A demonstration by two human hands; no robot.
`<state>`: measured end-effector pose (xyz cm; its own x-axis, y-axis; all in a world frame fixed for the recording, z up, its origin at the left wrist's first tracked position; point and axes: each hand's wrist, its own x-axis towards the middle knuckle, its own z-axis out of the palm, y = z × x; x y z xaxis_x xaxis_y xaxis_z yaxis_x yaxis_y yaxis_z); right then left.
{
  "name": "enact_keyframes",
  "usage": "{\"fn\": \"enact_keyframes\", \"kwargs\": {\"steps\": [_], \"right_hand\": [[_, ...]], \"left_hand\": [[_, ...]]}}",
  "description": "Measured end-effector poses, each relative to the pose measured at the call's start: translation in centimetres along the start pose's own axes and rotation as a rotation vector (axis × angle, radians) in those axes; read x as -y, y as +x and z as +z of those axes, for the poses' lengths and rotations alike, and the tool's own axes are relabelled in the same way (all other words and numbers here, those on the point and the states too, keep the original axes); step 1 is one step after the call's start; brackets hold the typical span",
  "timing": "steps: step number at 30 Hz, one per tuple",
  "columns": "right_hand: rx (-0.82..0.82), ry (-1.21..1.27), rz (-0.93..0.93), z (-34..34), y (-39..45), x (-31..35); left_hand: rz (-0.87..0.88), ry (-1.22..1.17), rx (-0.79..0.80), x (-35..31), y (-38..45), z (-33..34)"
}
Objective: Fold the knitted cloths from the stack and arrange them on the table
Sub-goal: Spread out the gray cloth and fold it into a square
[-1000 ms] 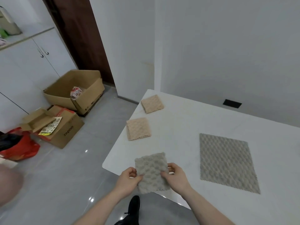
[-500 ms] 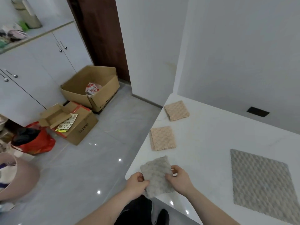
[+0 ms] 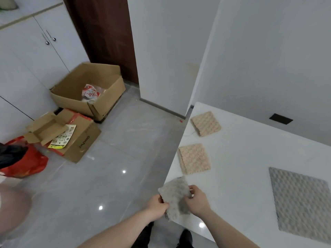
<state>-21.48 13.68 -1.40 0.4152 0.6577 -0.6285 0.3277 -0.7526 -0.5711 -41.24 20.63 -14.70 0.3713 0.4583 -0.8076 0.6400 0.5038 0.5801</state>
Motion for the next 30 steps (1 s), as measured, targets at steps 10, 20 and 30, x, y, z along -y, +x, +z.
{"fn": "enact_keyframes", "kwargs": {"steps": [10, 20, 30], "right_hand": [[-0.121, -0.346, -0.028, 3.7, -0.6, 0.2], [-0.115, -0.187, -0.07, 2.8, -3.0, 0.2], [-0.391, 0.035, -0.12, -4.0, -10.8, -6.3]], "left_hand": [[0.157, 0.653, -0.094, -8.1, -8.4, -4.0], [0.454, 1.135, 0.083, -8.4, -9.6, -3.2], [0.738, 1.041, 0.006, -12.7, -12.5, 3.0]]}}
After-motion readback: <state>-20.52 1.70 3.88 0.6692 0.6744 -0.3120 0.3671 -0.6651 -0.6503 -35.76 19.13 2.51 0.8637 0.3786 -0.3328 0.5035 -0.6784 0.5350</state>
